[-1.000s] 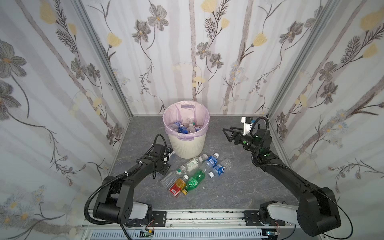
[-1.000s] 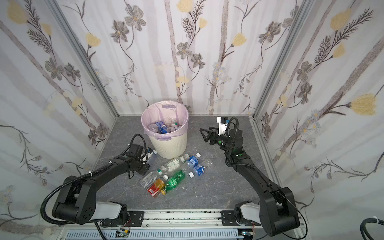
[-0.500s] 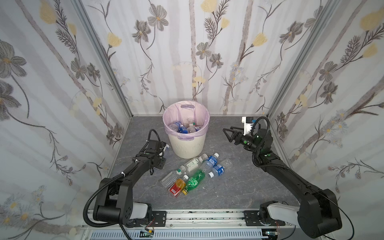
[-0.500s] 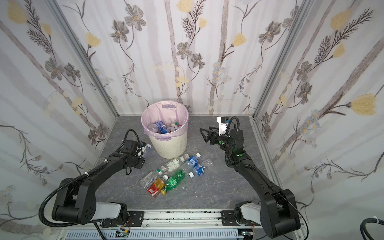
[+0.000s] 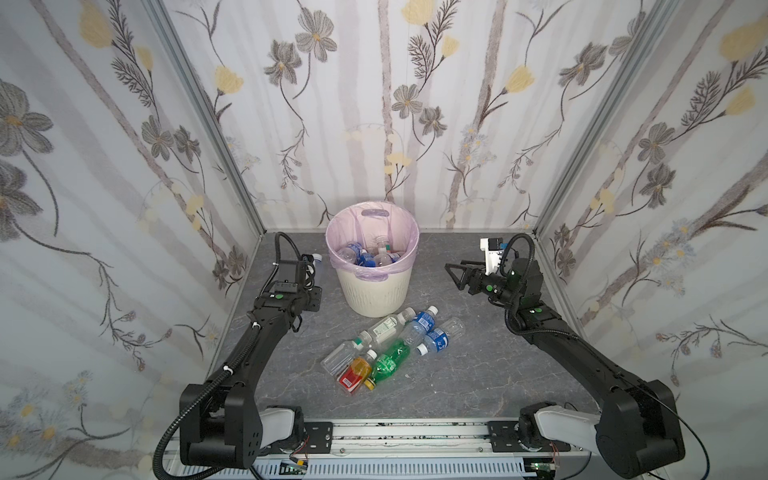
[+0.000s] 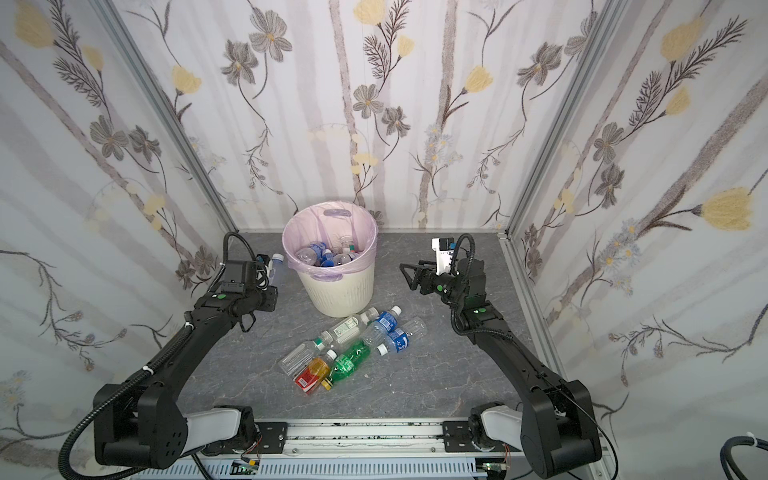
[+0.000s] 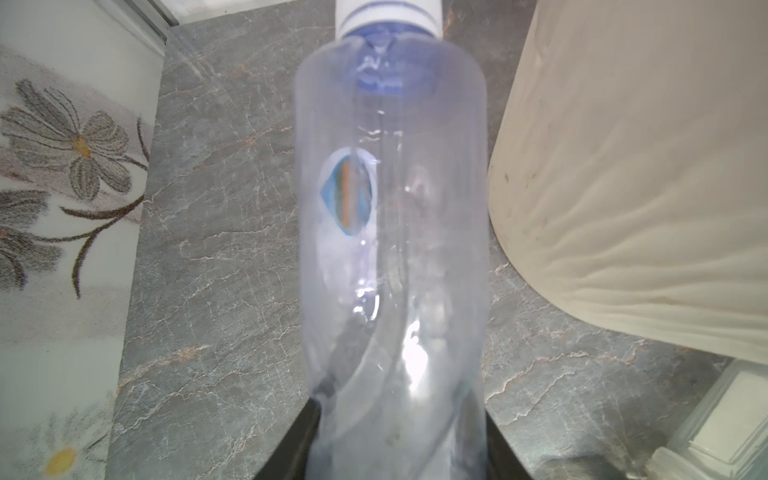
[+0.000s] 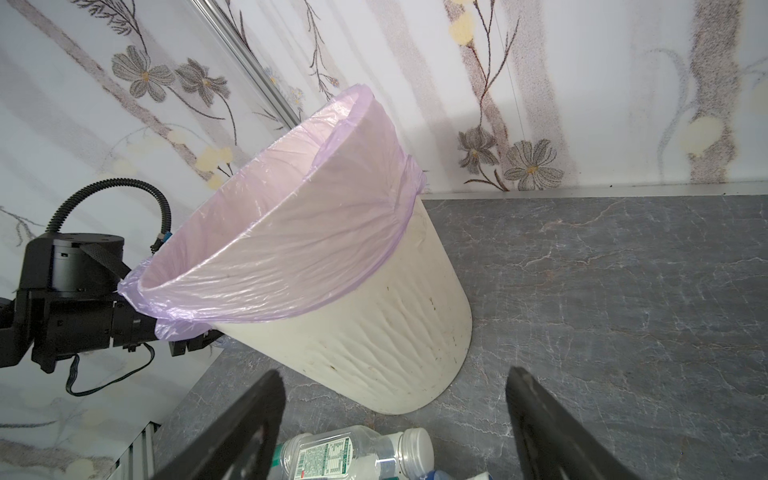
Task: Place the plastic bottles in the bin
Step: 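Lift the clear bottle with the left gripper and carry it over the bin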
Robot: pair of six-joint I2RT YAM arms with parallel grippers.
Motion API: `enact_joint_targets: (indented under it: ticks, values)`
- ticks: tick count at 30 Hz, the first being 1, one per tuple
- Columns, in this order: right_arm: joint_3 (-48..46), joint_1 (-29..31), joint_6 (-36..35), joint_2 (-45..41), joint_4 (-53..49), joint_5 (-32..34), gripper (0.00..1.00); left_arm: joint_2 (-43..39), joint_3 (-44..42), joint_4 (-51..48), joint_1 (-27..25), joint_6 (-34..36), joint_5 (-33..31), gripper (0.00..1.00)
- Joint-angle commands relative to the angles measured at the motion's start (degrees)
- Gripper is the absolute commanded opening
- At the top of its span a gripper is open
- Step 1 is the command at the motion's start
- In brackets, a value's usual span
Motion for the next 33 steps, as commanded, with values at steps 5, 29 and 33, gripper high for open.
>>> enact_joint_targets:
  ticks: [5,29,33]
  values:
    - [1.21,0.02,-1.4,-0.64,-1.38,-0.6,0.84,-0.3,7.19,-0.6,2.58,-4.2,-0.66,0.46]
    - [0.77,0.64,-3.42,-2.51,-4.91,-5.17,0.84,2.3,31.03,0.03,-2.0,-9.55,28.68,0.44]
    - [0.77,1.45,-4.11,-2.98,-6.38,-4.46,0.84,5.66,33.53,0.38,-5.75,-8.69,26.11,0.44]
